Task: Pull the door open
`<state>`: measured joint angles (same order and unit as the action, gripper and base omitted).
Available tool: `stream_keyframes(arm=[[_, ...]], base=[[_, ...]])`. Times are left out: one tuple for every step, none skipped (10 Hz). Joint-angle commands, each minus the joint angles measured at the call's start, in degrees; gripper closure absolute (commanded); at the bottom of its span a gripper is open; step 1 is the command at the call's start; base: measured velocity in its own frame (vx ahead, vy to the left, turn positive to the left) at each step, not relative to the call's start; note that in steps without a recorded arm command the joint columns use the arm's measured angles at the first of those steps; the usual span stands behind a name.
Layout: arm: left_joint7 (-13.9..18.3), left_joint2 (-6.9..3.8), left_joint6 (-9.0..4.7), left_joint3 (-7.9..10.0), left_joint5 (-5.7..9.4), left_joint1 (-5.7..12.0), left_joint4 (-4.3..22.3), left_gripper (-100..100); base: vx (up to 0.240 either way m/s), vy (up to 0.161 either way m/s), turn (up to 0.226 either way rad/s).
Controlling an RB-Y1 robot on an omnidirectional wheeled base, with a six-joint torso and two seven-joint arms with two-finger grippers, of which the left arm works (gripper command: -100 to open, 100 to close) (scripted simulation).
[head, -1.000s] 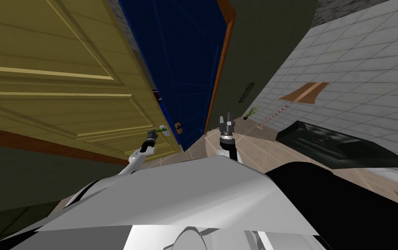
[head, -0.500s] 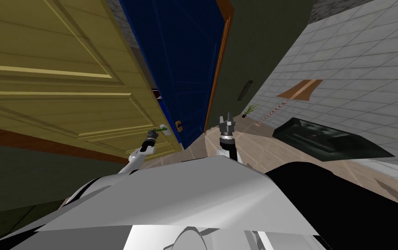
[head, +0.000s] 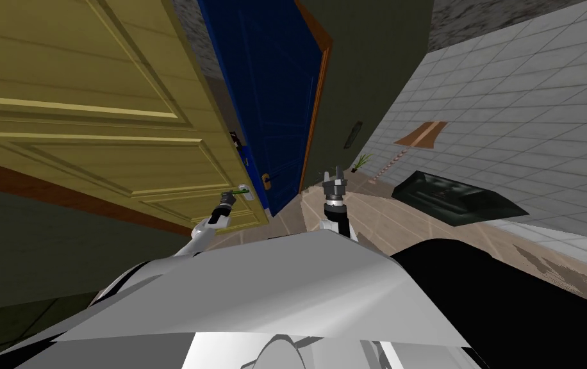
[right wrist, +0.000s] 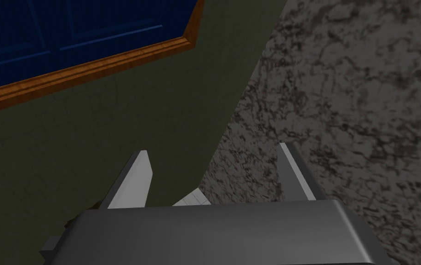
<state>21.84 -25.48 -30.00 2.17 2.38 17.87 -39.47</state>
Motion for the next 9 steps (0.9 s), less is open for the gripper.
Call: stream_keyframes(arm=[[1.2, 0.07, -0.95, -1.95, -0.17, 0.22, -0.1, 100], [1.6, -0.07, -1.14, -2.69, -0.2, 0.22, -0.3, 100], [1.6, -0.07, -1.14, -2.69, -0.2, 0.22, -0.3, 100], [2.2, -0.26, -1.4, -3.69, -0.23, 0.22, -0.4, 100], [1.7, -0.66, -1.08, -2.62, -0.07, 0.22, 0.0, 100], [3.1, -1.31, -1.93, -4.01, -0.5, -0.2, -0.3, 100], [3.5, -1.46, -2.12, -4.36, -0.61, -0.3, -0.4, 100], [4.3, -1.81, -2.54, -5.13, -0.86, -0.52, -0.7, 100], [5.1, -2.18, -2.99, -5.95, -1.12, -0.76, -1.0, 100]], base=[[-0.172, 0.101, -0.096], [-0.186, 0.085, -0.095], [-0.12, 0.043, -0.027], [-0.128, 0.056, -0.05], [-0.067, 0.041, -0.006], [-0.124, 0.04, -0.092], [-0.204, 0.078, -0.101], [-0.196, 0.104, -0.093], [-0.222, 0.11, -0.1]])
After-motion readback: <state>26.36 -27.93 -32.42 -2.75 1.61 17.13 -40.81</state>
